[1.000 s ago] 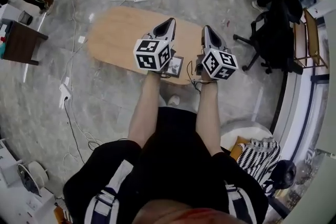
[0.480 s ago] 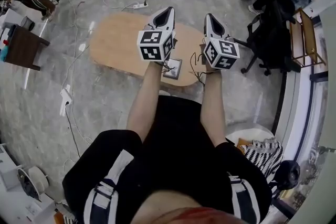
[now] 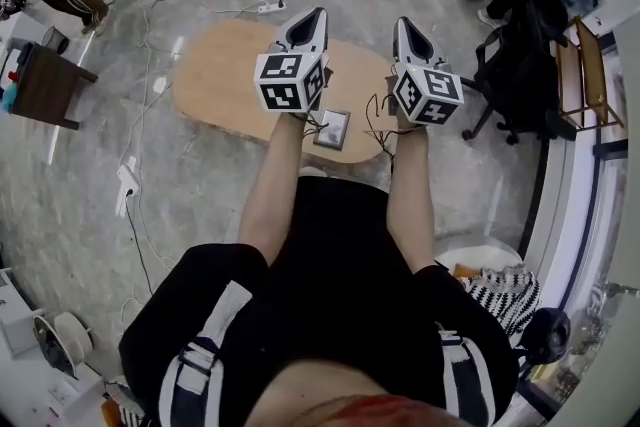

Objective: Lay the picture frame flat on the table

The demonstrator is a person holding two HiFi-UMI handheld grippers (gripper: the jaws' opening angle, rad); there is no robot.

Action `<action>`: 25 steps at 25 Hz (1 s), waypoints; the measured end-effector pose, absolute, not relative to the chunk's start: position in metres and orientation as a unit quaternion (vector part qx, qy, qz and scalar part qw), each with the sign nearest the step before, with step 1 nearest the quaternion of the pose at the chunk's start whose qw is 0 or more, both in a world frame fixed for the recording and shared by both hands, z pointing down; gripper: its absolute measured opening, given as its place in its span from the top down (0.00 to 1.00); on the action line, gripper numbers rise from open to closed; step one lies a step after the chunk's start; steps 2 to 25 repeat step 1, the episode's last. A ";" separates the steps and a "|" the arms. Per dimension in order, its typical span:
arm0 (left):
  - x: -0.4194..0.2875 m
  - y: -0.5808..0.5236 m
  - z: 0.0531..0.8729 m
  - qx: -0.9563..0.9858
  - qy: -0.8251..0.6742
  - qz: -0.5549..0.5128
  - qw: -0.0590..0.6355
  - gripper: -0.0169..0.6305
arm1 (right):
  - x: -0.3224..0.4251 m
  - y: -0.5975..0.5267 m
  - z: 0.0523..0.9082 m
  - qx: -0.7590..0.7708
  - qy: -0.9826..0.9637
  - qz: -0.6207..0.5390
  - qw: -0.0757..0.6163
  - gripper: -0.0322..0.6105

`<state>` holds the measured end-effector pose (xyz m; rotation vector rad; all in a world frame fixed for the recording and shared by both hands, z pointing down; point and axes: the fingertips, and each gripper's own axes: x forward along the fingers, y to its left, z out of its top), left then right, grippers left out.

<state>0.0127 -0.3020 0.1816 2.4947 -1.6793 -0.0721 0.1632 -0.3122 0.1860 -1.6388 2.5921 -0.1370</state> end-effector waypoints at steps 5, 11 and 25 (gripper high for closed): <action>0.008 -0.304 0.183 0.825 -0.560 -0.024 0.068 0.96 | 0.162 -0.315 0.186 -0.533 0.844 -0.044 0.035 0.93; 0.008 -0.304 0.183 0.825 -0.560 -0.024 0.068 0.96 | 0.162 -0.315 0.186 -0.533 0.844 -0.044 0.035 0.93; 0.008 -0.304 0.183 0.825 -0.560 -0.024 0.068 0.96 | 0.162 -0.315 0.186 -0.533 0.844 -0.044 0.035 0.93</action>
